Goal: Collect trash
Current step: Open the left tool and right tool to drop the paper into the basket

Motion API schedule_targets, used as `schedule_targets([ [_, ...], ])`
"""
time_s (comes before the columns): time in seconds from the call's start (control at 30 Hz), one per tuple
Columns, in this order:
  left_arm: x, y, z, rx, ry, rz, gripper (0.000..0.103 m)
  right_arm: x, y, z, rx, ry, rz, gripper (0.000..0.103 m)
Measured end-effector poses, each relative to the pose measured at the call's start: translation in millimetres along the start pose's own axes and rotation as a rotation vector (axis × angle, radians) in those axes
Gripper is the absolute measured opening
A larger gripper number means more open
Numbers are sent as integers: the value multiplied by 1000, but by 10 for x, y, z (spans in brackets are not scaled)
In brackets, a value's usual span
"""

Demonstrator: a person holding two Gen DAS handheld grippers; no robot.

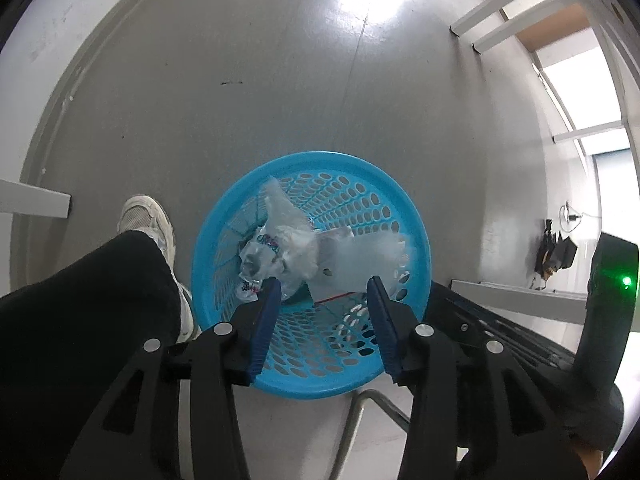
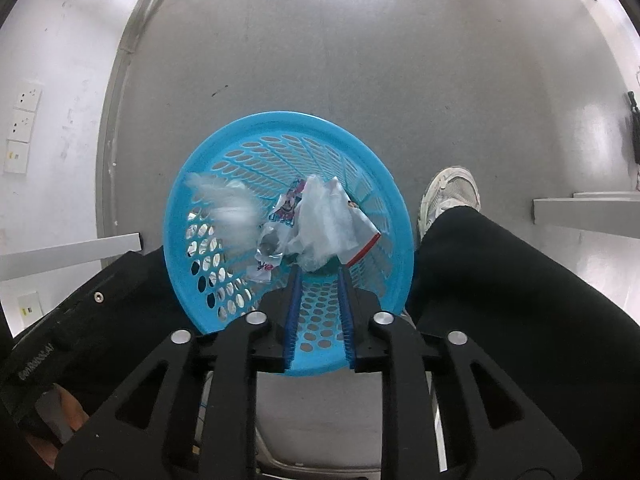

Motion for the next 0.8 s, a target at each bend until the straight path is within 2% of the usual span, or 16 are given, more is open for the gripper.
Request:
schedule_targets([
  [0.03,-9,-2,-10,5,3,-6,45,2,9,-2,0,4,0,24],
  [0.2,6,37,-42,11,-10,12,45,-25,92,-71,12,19,-26,24],
  [0.33,69,112,-123,0,-40,69,46,-132,233,-242,71,102,-101,30],
  [0.6,145,275,-530,70,-49,154,51,-190,523,-691,170,66,-155,32],
  [0.7,188,407,-731,108,-51,200,56,-216,657,-963,265,93,-188,42],
  [0.8,237,547,-917,138,-14,241,59,-200,811,-1199,328,74,-209,43],
])
Point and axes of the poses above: each gripper's, at about its wrist camera, not at the fingertips, and z roughly the way its jaws point, x to its right, y to its underside, the point moved 1 cm from there along z, roughly the way its jaws point, and after that the axes turned 8 degrees about y, right-handed, at the moved point
